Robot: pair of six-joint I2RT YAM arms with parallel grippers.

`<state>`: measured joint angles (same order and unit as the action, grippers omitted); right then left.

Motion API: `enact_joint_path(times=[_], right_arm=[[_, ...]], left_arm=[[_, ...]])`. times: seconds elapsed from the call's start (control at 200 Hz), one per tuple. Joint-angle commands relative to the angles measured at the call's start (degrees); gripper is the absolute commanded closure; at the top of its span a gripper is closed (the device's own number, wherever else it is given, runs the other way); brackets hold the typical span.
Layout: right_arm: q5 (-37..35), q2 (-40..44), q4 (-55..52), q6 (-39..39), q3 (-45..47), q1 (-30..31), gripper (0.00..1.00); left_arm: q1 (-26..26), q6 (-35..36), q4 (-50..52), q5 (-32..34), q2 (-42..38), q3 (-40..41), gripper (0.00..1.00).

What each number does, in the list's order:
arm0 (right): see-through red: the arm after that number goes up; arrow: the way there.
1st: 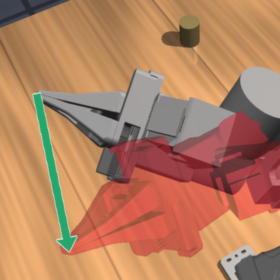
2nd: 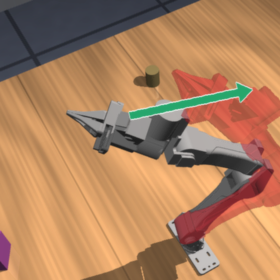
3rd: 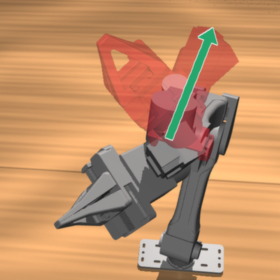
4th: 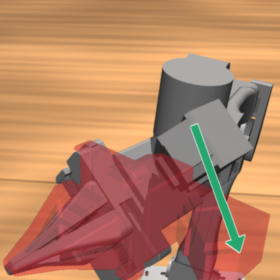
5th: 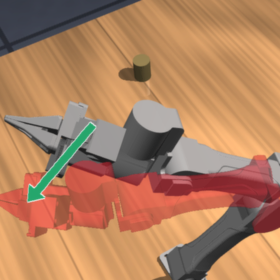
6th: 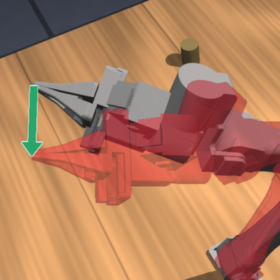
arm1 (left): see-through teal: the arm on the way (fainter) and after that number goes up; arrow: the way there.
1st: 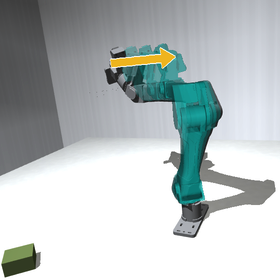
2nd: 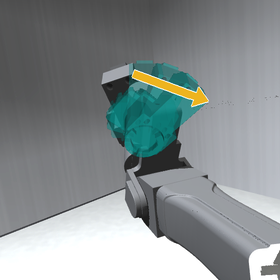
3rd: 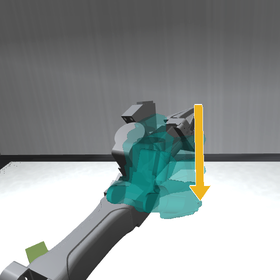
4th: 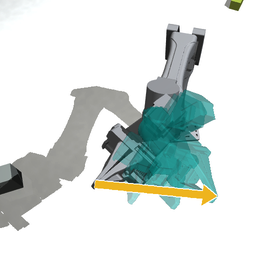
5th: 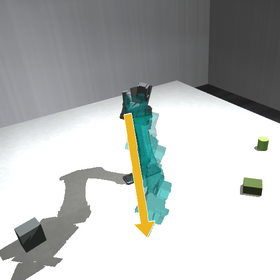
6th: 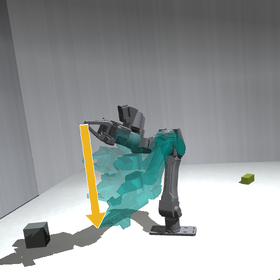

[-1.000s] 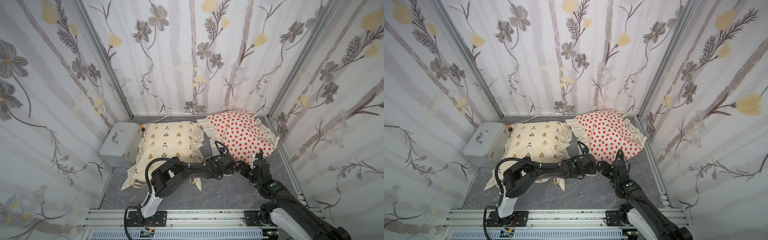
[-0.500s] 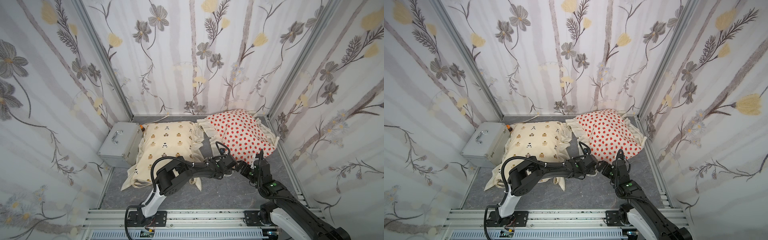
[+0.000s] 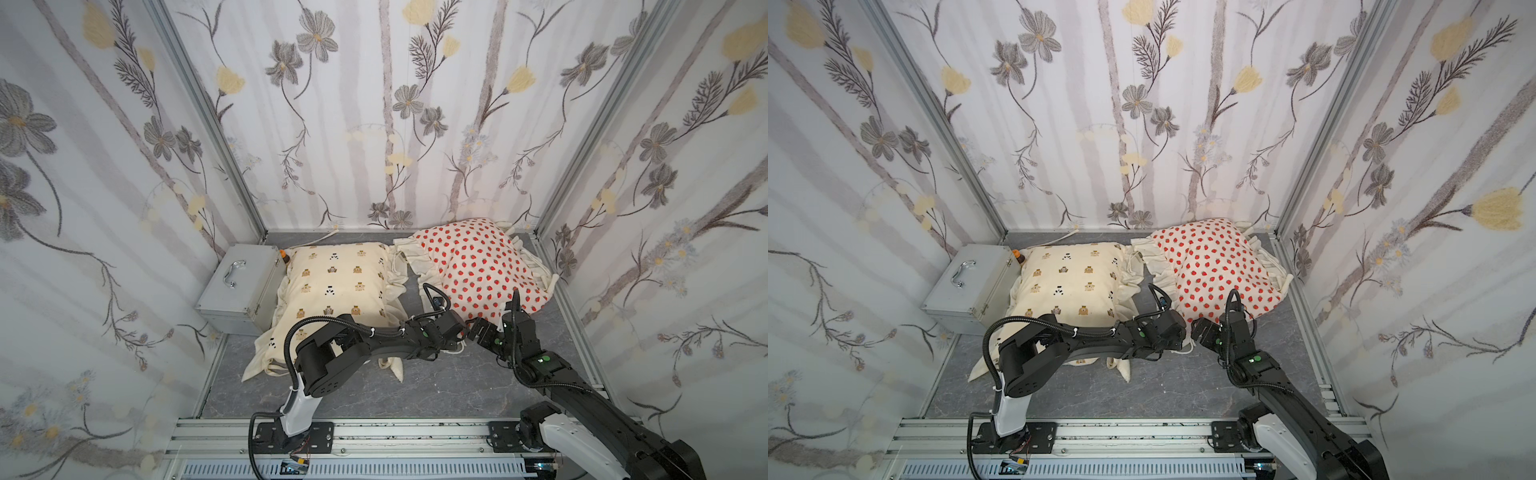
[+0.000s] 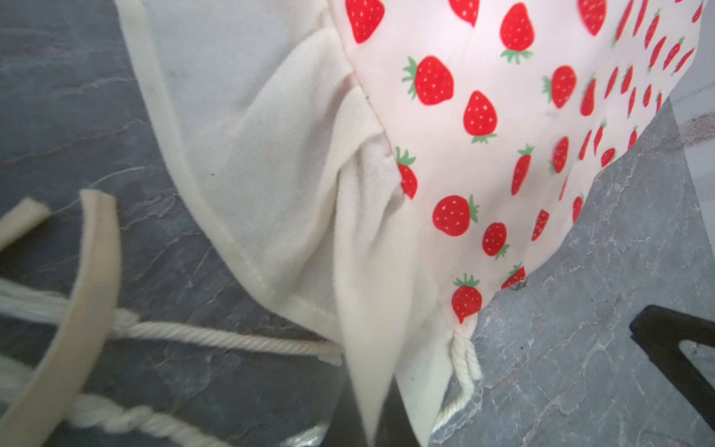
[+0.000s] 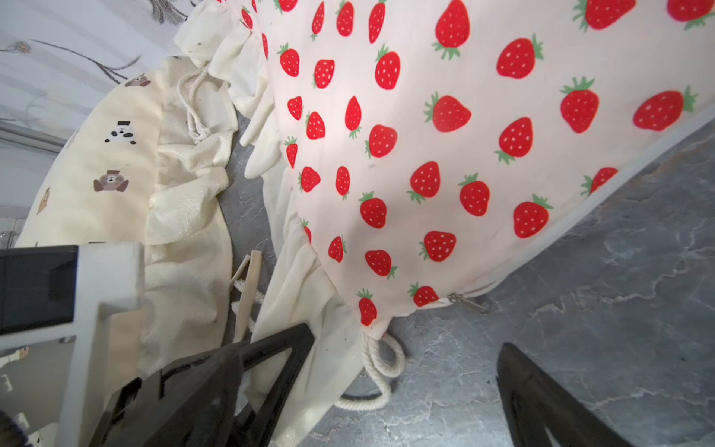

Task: Zip up pillowcases
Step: Move the pillowcase to the center of the board.

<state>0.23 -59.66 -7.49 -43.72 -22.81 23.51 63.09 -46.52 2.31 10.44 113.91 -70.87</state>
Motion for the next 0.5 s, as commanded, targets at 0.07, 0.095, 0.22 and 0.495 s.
enact_joint_path(times=[0.07,0.095,0.22,0.495], right_arm=[[-3.3,-2.13,-3.31,-0.52,-3.18,4.41,0.0],[-3.3,-2.35,-3.35,-0.84,-3.37,5.08,0.0],[-3.59,-3.2,-4.03,-2.45,-3.82,8.24,0.0],[-4.38,-2.03,-4.12,-6.26,-1.39,12.81,0.0]], left_arm=[[-0.16,0.29,-0.68,-2.69,-4.87,5.45,1.0],[-0.1,0.44,-0.23,-2.94,-5.64,6.34,1.0],[0.04,2.39,2.91,-3.05,-9.61,9.84,1.0],[-0.01,5.17,8.17,-2.24,-16.49,15.8,0.96]])
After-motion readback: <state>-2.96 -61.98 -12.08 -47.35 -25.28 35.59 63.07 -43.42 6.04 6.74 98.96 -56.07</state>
